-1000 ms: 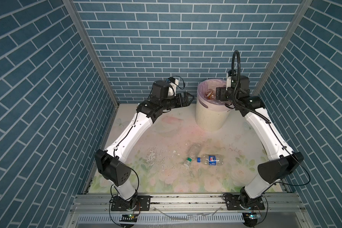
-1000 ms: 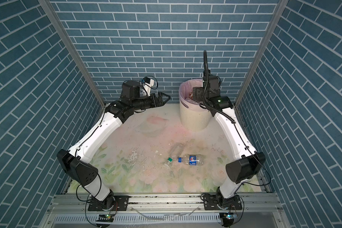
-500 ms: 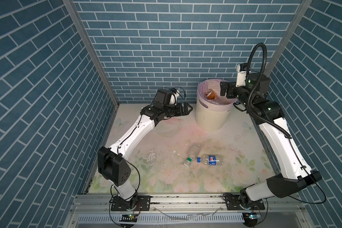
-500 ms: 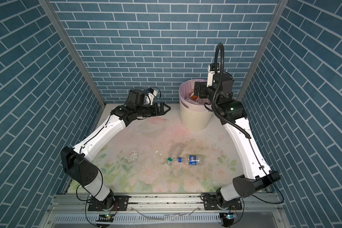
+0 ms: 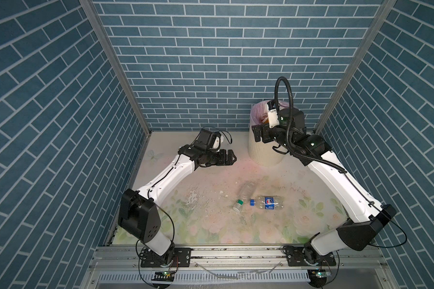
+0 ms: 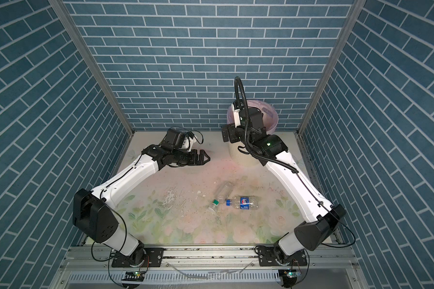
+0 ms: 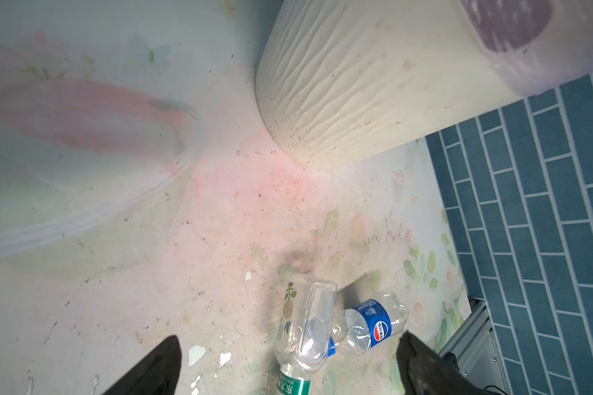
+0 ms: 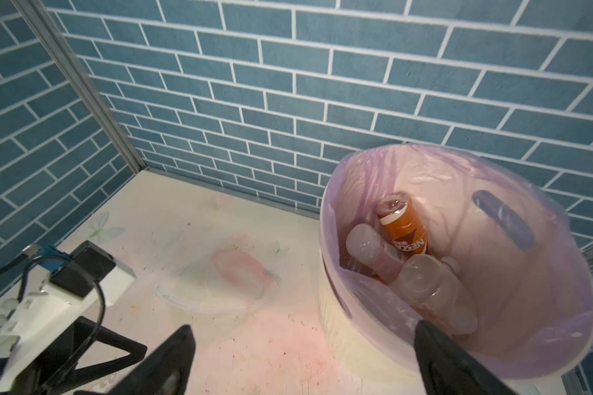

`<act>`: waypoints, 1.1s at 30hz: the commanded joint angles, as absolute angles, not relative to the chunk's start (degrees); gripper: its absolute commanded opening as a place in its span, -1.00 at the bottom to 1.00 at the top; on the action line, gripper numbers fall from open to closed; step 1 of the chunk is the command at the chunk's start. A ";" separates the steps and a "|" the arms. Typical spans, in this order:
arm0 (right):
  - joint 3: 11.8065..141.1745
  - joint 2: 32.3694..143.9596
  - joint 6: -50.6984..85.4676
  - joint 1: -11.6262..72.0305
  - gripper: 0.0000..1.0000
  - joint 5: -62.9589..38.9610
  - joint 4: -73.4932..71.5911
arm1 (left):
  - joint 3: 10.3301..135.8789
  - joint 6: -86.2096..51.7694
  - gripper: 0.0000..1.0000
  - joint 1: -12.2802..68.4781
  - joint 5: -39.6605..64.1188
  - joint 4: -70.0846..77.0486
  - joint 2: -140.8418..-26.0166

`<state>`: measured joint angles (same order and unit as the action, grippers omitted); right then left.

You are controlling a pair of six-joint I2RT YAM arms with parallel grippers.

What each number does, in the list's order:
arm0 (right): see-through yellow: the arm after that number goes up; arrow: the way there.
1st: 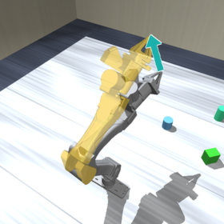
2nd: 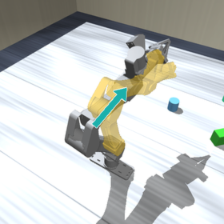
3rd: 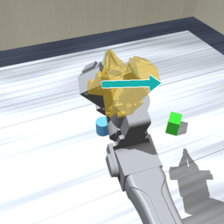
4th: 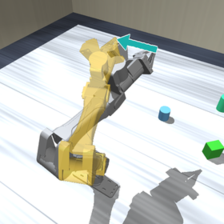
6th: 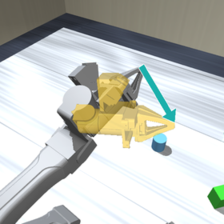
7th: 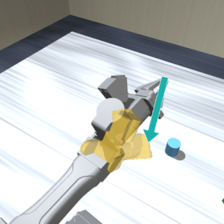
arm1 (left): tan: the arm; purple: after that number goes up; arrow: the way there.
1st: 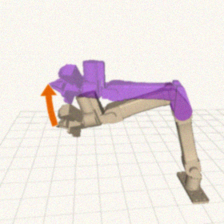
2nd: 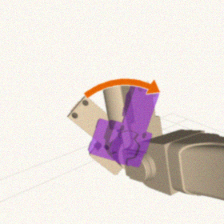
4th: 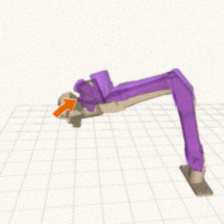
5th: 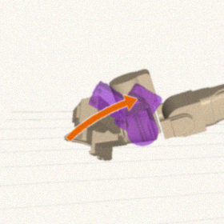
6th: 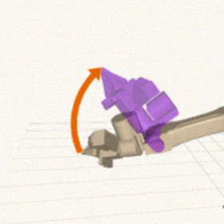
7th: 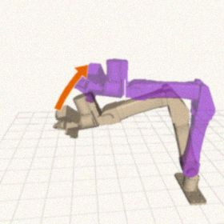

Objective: Throw the plastic bottles in the bin
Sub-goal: Pick up the plastic bottle from the center of the table.

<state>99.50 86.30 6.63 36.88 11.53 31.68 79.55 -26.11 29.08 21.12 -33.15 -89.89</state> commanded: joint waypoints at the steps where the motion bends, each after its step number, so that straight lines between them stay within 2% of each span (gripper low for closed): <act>1: 96.54 86.83 7.45 37.95 0.98 11.16 31.60 | 75.66 -25.18 0.99 29.18 19.70 -34.89 -86.46; 10: 85.31 83.81 11.54 38.84 0.98 12.58 30.09 | 69.24 -22.89 0.99 32.41 17.69 -36.26 -85.74; 19: 76.52 78.84 12.10 38.61 0.98 17.74 31.90 | 71.85 -18.70 0.99 41.29 13.10 -36.56 -94.06; 33: 66.15 69.94 16.51 32.01 0.98 12.70 30.94 | 77.34 -18.31 0.99 46.98 9.55 -34.42 -103.72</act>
<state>68.23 71.48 13.78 32.64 14.44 31.68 75.09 -19.00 45.52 11.29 -35.00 -102.61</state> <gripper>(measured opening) 0.993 0.994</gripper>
